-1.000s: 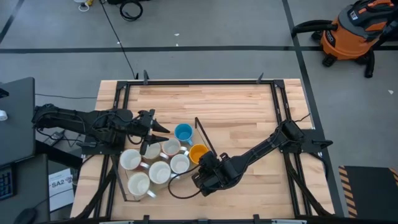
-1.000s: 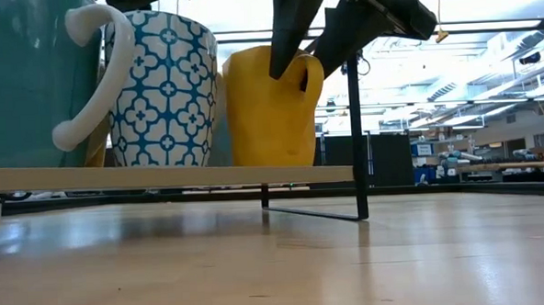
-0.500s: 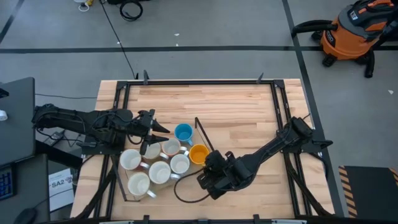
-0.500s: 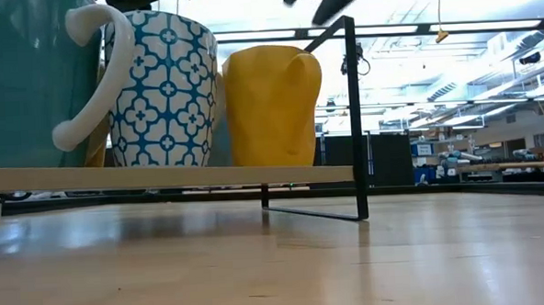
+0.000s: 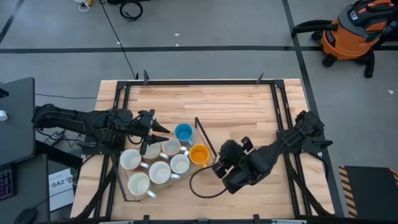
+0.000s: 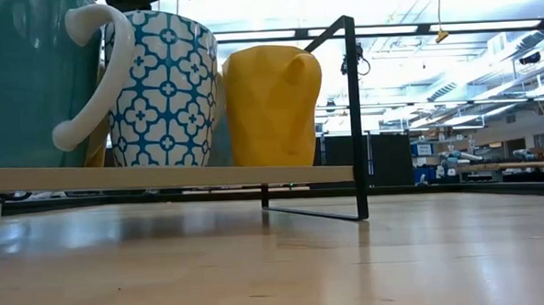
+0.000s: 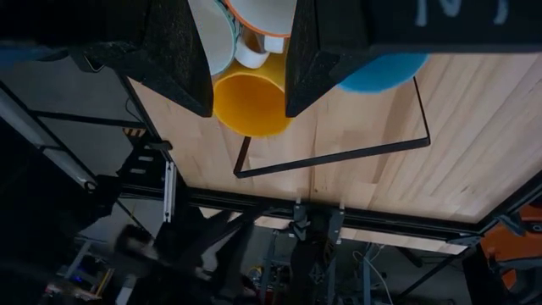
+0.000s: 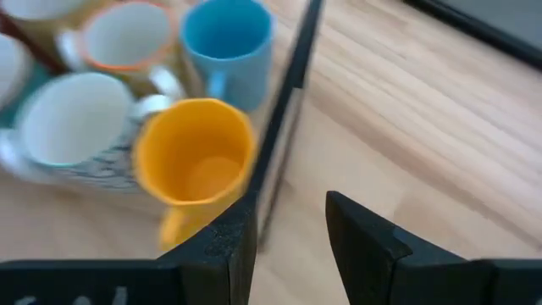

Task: Place coffee mugs
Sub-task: Adjust the shelf

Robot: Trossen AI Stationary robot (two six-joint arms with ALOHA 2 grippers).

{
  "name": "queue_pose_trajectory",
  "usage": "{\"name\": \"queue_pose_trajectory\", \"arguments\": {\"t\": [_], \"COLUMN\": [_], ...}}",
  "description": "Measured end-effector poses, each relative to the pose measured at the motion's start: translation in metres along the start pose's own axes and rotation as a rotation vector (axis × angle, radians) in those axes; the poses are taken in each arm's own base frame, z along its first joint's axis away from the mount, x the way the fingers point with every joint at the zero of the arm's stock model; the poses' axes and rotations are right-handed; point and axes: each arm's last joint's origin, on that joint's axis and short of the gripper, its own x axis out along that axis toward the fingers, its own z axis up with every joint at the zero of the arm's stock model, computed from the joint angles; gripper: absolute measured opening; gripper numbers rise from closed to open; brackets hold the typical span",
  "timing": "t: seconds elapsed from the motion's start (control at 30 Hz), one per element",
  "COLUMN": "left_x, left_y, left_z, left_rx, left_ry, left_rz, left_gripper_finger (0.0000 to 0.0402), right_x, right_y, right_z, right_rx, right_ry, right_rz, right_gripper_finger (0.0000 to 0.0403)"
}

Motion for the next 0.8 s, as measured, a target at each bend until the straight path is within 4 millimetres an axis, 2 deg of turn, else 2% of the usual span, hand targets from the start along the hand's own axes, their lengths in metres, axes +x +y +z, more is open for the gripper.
{"name": "queue_pose_trajectory", "arguments": {"t": [0.37,0.8], "left_x": [0.0,0.0], "left_y": [0.0,0.0], "left_z": [0.0,0.0], "left_rx": [0.0,0.0], "left_ry": [0.003,0.002], "left_rz": [0.0,0.0], "left_gripper_finger": [0.0156,0.0156], "right_x": [0.048,0.052], "right_y": [-0.012,0.005], "right_z": [-0.012,-0.013], "right_rx": [-0.023,-0.106], "right_ry": [0.082,0.113], "right_rz": [-0.15,0.012], "right_gripper_finger": [0.0146,0.0146]}}
